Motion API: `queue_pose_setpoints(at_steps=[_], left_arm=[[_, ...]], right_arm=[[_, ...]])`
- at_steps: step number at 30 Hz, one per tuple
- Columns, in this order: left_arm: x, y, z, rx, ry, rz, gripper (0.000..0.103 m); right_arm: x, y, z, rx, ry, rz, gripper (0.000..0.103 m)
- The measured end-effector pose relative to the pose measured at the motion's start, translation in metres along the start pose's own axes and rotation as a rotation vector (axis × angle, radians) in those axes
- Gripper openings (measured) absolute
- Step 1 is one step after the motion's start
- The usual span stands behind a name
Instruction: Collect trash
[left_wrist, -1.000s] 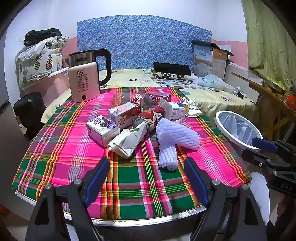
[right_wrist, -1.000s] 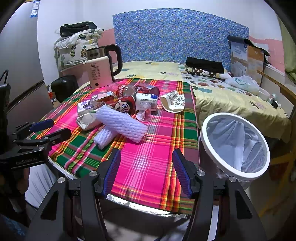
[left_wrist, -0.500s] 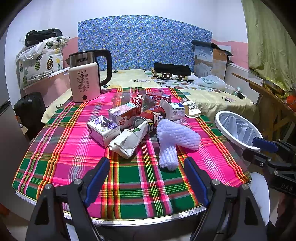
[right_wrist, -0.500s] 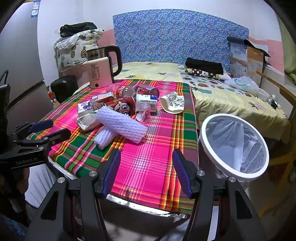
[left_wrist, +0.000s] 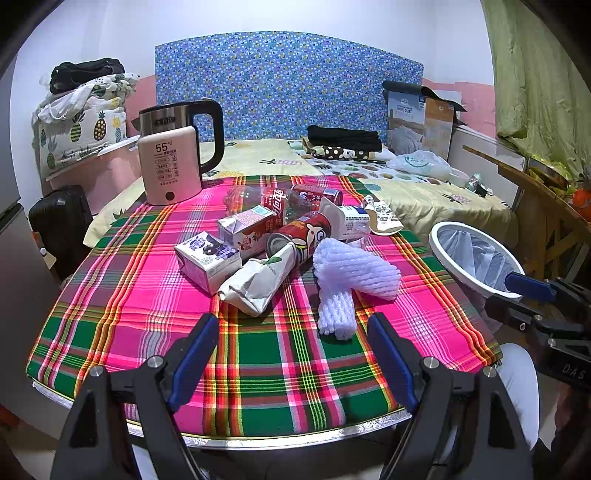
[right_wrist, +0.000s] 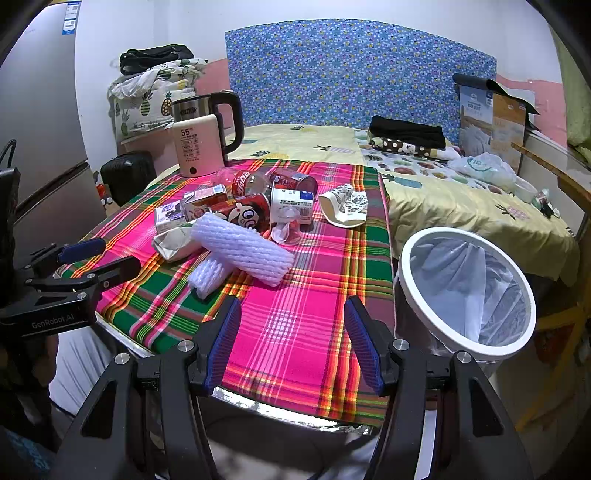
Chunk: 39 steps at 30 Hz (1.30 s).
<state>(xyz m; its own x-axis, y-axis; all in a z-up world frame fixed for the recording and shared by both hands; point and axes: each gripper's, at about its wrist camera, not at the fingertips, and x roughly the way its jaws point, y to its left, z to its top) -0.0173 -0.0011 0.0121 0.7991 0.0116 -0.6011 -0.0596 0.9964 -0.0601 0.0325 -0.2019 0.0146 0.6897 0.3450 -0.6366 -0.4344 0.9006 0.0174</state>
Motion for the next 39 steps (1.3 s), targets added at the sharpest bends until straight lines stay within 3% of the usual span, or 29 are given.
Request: queue_pose_setpoints(at_steps=[28, 39], left_arm=[[-0.002, 0.007, 0.007, -0.009, 0.006, -0.010, 0.084], [0.021, 0.021, 0.005, -0.031, 0.038, -0.008, 0.084]], right_arm=[[0.003, 0.000, 0.005, -0.004, -0.006, 0.007, 0.059], [0.017, 0.007, 0.007, -0.041, 0.010, 0.027, 0.060]])
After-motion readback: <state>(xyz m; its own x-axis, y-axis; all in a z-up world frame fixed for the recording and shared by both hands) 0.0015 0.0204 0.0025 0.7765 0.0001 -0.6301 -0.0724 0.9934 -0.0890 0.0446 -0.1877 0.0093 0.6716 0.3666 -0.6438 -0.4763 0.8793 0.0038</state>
